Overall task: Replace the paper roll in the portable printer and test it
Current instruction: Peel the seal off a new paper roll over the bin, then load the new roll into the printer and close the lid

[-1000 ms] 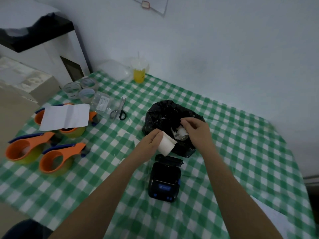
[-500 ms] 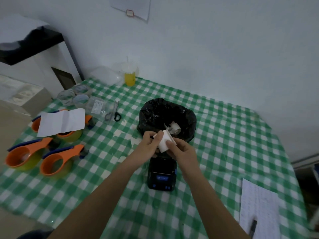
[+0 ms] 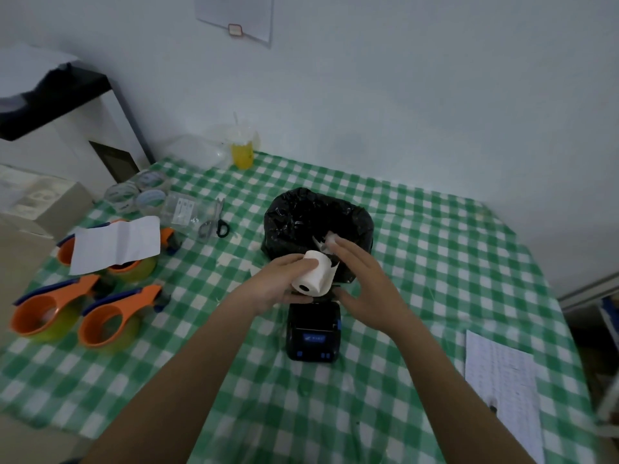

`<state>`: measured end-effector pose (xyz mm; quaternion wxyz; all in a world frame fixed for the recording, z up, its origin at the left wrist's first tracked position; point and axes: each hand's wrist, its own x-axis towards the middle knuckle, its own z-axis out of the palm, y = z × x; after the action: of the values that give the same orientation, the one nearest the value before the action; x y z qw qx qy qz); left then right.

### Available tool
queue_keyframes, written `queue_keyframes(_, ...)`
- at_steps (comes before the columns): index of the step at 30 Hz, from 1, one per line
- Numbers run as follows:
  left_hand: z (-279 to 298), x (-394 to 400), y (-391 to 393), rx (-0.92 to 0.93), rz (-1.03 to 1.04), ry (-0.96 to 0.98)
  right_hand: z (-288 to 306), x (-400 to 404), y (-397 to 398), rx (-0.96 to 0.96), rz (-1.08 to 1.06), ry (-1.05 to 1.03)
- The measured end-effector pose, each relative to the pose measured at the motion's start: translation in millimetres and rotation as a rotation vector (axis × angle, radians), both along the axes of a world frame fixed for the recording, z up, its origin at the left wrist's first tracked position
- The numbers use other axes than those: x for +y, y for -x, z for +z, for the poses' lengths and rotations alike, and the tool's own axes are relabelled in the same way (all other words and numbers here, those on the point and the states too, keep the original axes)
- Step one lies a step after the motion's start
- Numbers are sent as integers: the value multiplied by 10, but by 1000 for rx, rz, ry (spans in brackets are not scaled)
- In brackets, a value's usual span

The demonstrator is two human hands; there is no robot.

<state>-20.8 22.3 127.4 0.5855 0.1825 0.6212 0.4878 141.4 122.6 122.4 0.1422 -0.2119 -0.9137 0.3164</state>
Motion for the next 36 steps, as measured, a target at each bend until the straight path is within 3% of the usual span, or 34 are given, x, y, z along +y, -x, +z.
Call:
queue_keyframes(4,10,11,1,104,-163,8,0,123,75,-28,134,-277)
queue_keyframes(8,-48,-1,44,137,-222,41,-46,159,74,-21,203,-345)
queue_keyframes(14,-282,9,56,95,-153,181,-287,67,24,-21,129,-246)
queue_keyframes(16,-389,20,37,211,-51,207,-453,11,-34,-44,35,-188)
queue_keyframes(19,-608,15,44,530,65,178,-738,-107,-110,-134,-117,-102)
queue_keyframes(21,-735,11,67,677,55,144,-921,-168,-127,-218,-190,-62)
queue_keyframes(25,-864,24,53,793,-73,79,-1116,-210,-41,-314,-249,0)
queue_keyframes(36,-1103,130,56,784,-172,92,-1427,-9,187,-516,-170,-75)
